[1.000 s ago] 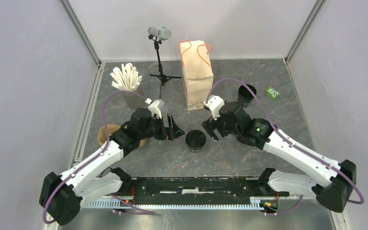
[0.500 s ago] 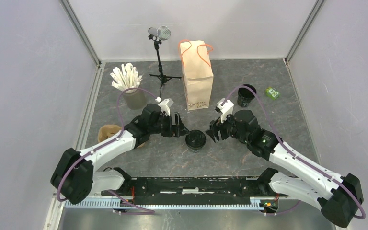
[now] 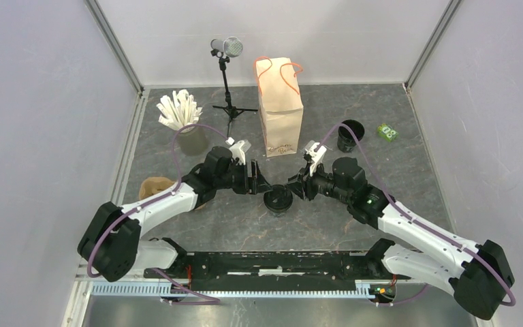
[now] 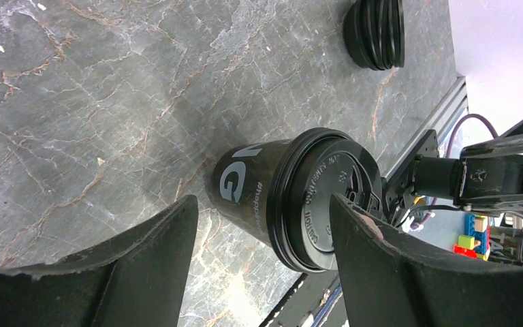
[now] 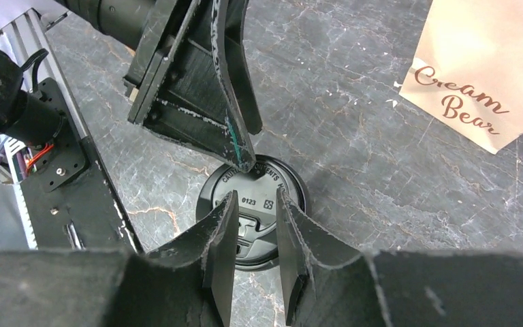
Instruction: Pack the takeout coffee
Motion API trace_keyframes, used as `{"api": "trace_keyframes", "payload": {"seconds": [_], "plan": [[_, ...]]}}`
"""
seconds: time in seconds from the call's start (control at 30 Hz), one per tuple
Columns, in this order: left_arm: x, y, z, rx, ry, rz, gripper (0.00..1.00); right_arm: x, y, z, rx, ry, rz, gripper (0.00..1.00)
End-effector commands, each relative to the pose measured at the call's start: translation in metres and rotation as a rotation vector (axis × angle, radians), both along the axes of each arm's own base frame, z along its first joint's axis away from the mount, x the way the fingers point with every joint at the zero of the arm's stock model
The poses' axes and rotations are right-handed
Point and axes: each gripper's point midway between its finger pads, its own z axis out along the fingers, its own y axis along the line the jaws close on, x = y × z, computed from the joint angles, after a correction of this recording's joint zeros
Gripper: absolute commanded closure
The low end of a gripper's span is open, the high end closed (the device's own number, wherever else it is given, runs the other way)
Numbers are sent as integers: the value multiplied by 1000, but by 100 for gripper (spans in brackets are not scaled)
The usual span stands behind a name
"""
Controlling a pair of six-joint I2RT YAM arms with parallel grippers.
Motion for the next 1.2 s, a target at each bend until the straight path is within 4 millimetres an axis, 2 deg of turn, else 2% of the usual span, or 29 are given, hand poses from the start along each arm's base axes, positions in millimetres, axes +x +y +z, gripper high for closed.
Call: {"api": "trace_keyframes", "payload": {"seconds": [0.0, 0.13, 0.47, 0.7, 0.87, 0.97, 1.17], "plan": [[7, -8, 12, -33, -78, -45, 24, -3, 5, 4, 45, -27, 38, 69], [7, -9, 5, -29, -62, -49, 26, -12, 11, -2, 62, 0, 91, 75], [4, -10, -5, -20, -31, -60, 33, -16, 18, -26, 29, 57, 139, 78], [-1, -8, -19, -7, 8, -62, 44, -20, 9, -64, -23, 107, 123, 79], [-6, -8, -26, 1, 30, -66, 46, -24, -3, -86, -61, 133, 93, 79], [-10, -9, -26, 0, 34, -75, 45, -26, -8, -92, -70, 134, 85, 79], [-15, -10, -27, 15, 49, -81, 43, -26, -8, -90, -70, 127, 86, 79]]}}
